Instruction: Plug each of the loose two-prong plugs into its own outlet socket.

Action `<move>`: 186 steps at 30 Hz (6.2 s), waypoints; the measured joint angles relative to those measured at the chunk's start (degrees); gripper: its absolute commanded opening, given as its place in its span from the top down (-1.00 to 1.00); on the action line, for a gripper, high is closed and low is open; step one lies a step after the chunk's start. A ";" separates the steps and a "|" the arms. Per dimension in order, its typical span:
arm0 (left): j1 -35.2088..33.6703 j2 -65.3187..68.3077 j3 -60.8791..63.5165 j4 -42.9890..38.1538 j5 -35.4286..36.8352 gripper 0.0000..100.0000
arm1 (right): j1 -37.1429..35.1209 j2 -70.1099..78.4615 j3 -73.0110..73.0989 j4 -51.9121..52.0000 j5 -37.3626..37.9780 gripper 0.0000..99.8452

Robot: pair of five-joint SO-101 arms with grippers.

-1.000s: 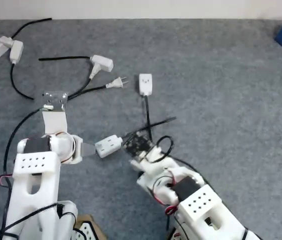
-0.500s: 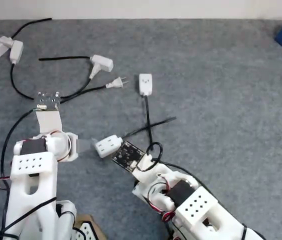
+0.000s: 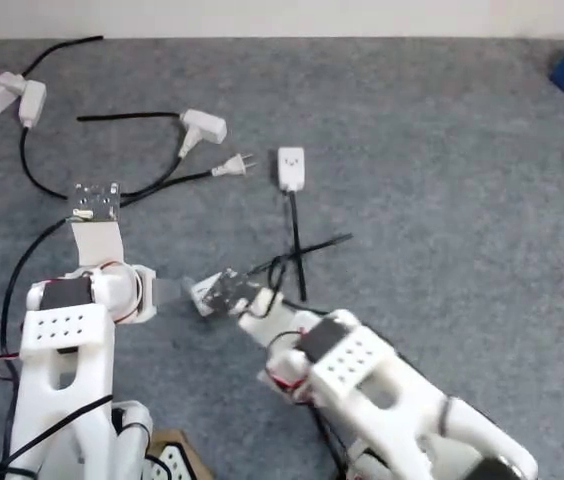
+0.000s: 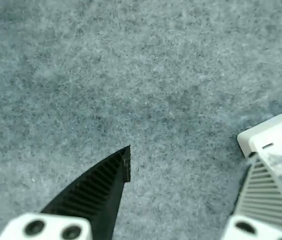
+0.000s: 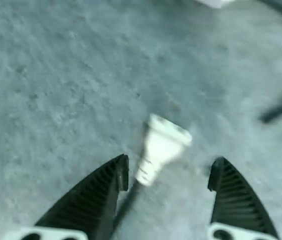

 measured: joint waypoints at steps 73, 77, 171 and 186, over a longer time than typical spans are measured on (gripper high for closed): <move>0.00 0.00 1.76 -4.57 0.00 0.30 | 0.44 18.37 -11.25 3.16 -4.92 0.87; 0.00 0.00 1.76 -4.57 0.00 0.30 | 0.44 18.46 -14.24 3.25 -3.25 0.87; 0.44 0.00 2.29 -4.84 0.00 0.30 | 2.02 29.27 -17.05 -12.48 -6.24 0.99; 4.75 0.00 5.10 -7.03 0.00 0.30 | 2.02 33.05 -18.81 -12.48 -6.33 0.99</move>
